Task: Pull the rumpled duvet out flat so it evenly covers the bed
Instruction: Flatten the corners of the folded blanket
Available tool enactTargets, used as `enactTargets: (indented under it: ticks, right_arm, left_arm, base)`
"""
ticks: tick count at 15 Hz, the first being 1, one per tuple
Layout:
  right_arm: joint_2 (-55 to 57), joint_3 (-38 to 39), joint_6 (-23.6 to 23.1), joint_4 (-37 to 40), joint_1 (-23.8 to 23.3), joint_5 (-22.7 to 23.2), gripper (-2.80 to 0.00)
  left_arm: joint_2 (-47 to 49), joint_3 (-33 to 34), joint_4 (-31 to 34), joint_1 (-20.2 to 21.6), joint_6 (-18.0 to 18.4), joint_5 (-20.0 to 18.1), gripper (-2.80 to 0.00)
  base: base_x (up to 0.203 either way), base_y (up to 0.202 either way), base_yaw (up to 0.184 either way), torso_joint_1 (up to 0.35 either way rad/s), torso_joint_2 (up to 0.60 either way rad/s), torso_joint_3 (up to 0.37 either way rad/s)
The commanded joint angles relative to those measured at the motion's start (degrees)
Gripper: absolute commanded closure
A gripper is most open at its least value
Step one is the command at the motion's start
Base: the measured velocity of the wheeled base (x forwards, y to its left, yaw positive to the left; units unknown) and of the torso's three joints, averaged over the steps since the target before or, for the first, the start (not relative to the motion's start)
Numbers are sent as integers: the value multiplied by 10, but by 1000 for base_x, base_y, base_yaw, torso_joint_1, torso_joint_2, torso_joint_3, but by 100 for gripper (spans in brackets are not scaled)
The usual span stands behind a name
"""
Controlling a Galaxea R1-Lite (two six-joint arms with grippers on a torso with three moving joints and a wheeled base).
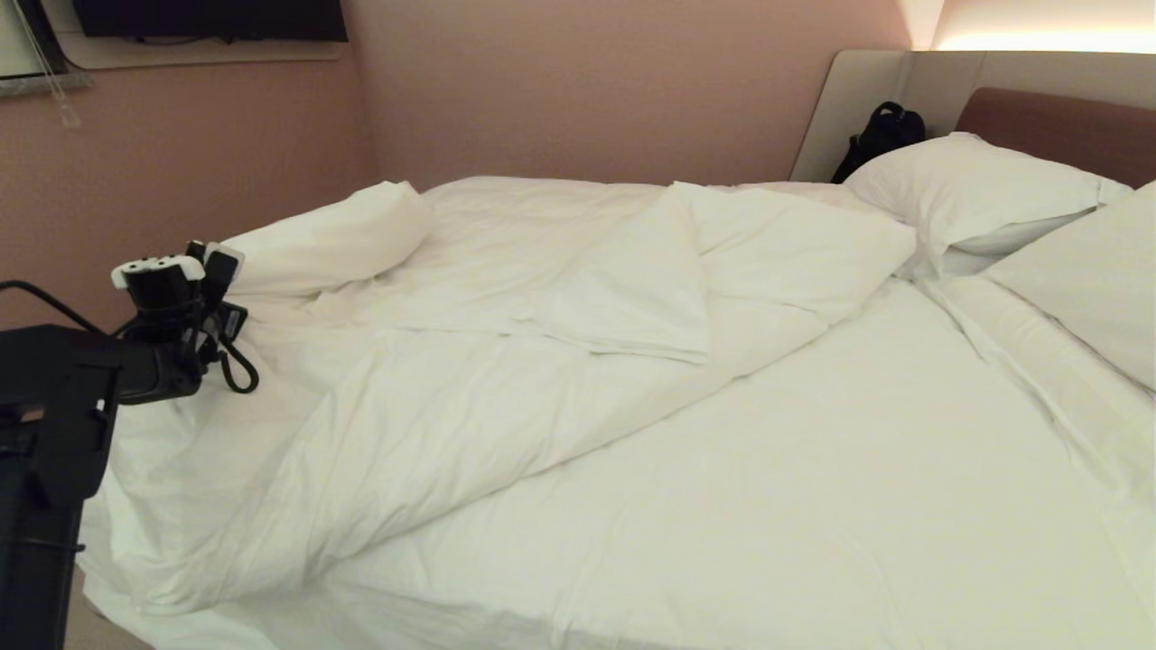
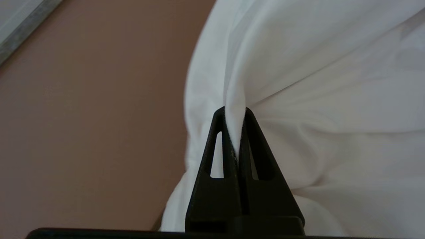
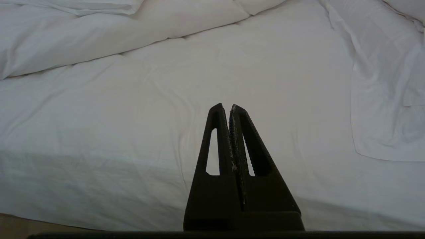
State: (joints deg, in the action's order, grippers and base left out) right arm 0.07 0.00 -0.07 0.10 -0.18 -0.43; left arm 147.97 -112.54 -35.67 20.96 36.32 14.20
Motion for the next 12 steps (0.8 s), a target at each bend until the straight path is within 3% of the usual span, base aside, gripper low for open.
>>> enactTargets:
  ticks: [1, 6, 12]
  right_arm:
    - [0, 0, 0, 0, 0, 0, 0]
    - [0, 0, 0, 0, 0, 0, 0]
    - [0, 0, 0, 0, 0, 0, 0]
  left_arm:
    - [-10, 2, -2, 21, 2, 2, 0]
    - [-18, 6, 2, 76, 3, 6, 0]
    - [1, 19, 3, 90, 25, 6, 0]
  base:
    - [0, 0, 0, 0, 0, 0]
    - [0, 0, 0, 0, 0, 0]
    - [0, 0, 0, 0, 0, 0]
